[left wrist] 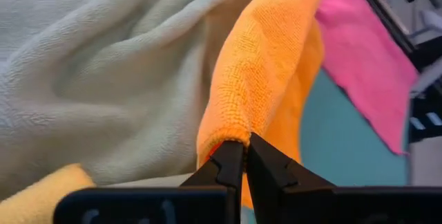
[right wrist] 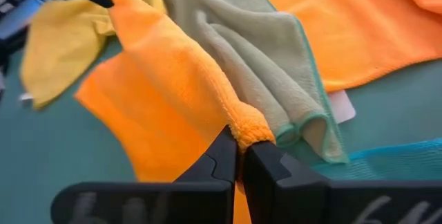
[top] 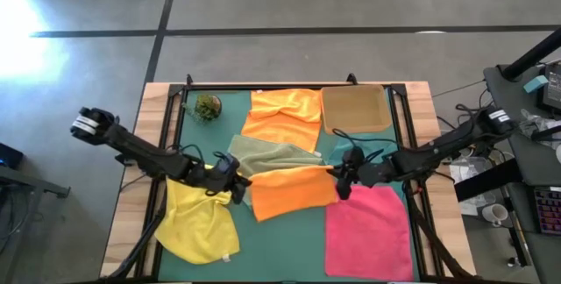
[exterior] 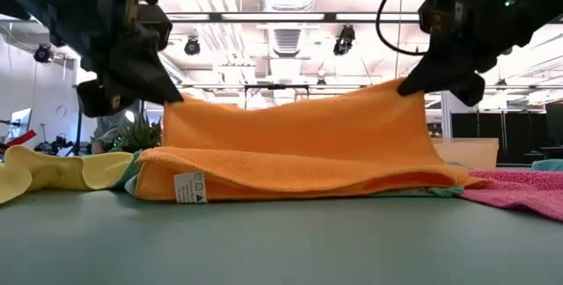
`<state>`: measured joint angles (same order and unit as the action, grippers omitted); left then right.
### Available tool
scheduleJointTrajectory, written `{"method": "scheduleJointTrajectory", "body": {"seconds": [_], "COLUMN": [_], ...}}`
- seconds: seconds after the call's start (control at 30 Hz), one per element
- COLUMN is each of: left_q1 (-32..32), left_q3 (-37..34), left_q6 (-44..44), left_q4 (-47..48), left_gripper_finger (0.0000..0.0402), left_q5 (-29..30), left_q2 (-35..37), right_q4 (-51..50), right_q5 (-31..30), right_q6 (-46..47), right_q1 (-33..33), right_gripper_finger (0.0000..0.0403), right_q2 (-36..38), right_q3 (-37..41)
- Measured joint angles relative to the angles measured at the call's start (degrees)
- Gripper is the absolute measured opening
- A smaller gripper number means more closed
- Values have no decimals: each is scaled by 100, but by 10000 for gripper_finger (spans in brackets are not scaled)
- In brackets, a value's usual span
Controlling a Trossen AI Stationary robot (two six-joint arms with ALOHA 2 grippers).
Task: Fold microfiber towels
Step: Fold the bottom orange towel
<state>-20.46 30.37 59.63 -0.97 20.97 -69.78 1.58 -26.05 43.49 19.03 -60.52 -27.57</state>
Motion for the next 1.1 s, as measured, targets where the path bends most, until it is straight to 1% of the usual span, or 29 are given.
{"method": "scheduleJointTrajectory", "body": {"seconds": [0.17, 0.23, 0.37, 0.47, 0.6, 0.77, 0.9, 1.0, 1.1], "left_q1": [64, 110, 214, 254, 295, 357, 470, 542, 579], "left_q3": [0, 0, 0, 0, 0, 0, 0, 0, 0], "left_q6": [-2, -4, -194, -318, -321, -314, -310, -311, -312], "left_q4": [18, 26, 35, 33, 33, 29, 59, 144, 415], "left_gripper_finger": [0, 0, 0, 5, 37, 97, 140, 151, 148], "left_q5": [374, 504, 530, 532, 532, 531, 482, 444, 444], "left_q2": [-107, -107, -107, -107, -107, -106, 85, 395, 812], "right_q4": [44, 44, 47, 42, 68, 41, 34, 41, 44], "right_q5": [-34, -163, -251, -251, -229, -208, -203, -203, -203], "right_q6": [231, 323, 318, 316, 307, 299, 239, -137, -587], "right_q1": [-66, -71, -75, -136, -286, -484, -582, -597, -597], "right_gripper_finger": [9, 9, 10, 21, 58, 113, 141, 153, 157], "right_q2": [-225, -297, -347, -302, -262, -229, 49, 485, 945], "right_q3": [0, 0, 0, 0, 0, 0, 0, -2, -24]}}
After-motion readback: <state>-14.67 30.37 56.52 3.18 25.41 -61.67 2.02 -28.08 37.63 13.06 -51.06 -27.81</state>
